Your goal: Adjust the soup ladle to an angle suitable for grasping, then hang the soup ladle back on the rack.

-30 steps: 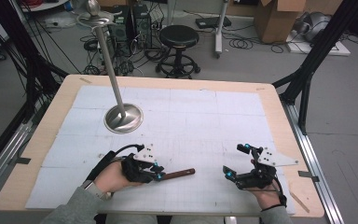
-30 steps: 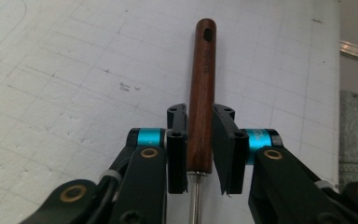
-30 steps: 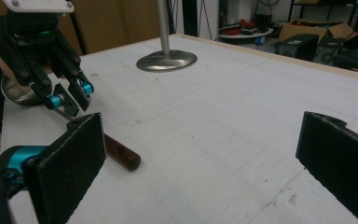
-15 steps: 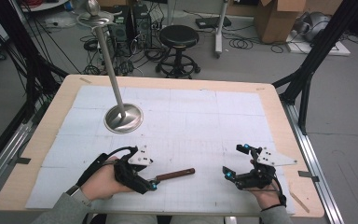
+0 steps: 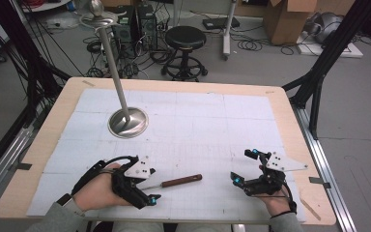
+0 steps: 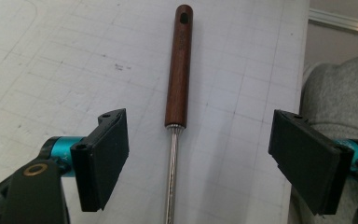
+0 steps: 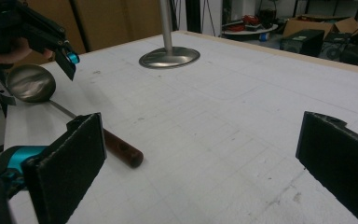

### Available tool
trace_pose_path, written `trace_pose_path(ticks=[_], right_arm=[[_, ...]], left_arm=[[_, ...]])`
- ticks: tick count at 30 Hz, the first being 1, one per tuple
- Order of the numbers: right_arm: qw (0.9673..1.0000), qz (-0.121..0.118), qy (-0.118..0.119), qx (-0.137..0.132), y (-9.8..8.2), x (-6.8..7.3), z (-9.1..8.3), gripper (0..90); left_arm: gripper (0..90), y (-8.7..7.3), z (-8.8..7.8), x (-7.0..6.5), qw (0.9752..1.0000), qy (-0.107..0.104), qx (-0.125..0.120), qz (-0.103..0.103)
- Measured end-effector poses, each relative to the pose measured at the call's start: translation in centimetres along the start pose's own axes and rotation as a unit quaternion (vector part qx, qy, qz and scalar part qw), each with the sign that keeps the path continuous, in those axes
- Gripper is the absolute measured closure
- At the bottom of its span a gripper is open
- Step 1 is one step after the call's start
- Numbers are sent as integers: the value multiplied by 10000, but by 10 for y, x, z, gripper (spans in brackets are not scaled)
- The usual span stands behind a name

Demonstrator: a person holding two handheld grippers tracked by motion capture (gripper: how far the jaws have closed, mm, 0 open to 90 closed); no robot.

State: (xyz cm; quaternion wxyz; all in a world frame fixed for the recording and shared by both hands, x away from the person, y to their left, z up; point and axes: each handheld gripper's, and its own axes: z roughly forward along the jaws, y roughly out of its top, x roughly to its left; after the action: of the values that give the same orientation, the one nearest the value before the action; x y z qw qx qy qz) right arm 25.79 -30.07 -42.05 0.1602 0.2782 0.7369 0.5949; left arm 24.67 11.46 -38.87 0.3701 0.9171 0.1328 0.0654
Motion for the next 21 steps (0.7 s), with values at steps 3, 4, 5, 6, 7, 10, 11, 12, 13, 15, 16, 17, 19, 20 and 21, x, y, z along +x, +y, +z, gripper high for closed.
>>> trace_pose_path(ticks=[3,4,5,6,7,10,11,12,13,15,16,17,19,20,21], right_arm=[[10000,-8,15,11,0,-1,0,3],[10000,-6,18,18,0,-1,0,3],[10000,3,21,13,0,-1,0,3],[10000,12,27,11,0,0,0,3],[10000,12,27,11,0,0,0,3],[10000,31,18,0,0,-1,-1,3],[10000,38,19,3,0,-1,-1,3],[10000,38,19,3,0,-1,-1,3],[10000,31,11,1,0,-1,0,3],[10000,13,34,10,0,0,0,3],[10000,15,36,11,0,0,0,3],[10000,29,33,14,0,0,0,3],[10000,16,34,9,0,-1,-1,3],[10000,23,38,4,0,-1,-1,3],[10000,18,37,2,0,0,-1,3]], left_arm=[[216,-2,-3,2,9999,-20,125,50],[221,-3,-4,3,9998,-54,206,67],[224,-4,-4,4,9996,-86,251,43],[231,-4,-4,5,9994,-125,325,35],[231,-4,-5,6,9991,-156,401,29],[243,-3,-4,9,9982,-242,543,20],[247,-3,-4,9,9982,-242,543,20],[247,-3,-3,9,9981,-252,562,-4],[253,-3,-3,10,9977,-278,624,-7],[255,-4,-2,11,9967,-368,729,11],[260,-4,-1,12,9962,-407,776,-10],[269,-4,0,14,9955,-438,841,-12],[284,-5,4,17,9933,-564,1008,-106],[295,-6,6,18,9921,-591,1096,-125],[295,-6,9,19,9908,-635,1189,-133]])
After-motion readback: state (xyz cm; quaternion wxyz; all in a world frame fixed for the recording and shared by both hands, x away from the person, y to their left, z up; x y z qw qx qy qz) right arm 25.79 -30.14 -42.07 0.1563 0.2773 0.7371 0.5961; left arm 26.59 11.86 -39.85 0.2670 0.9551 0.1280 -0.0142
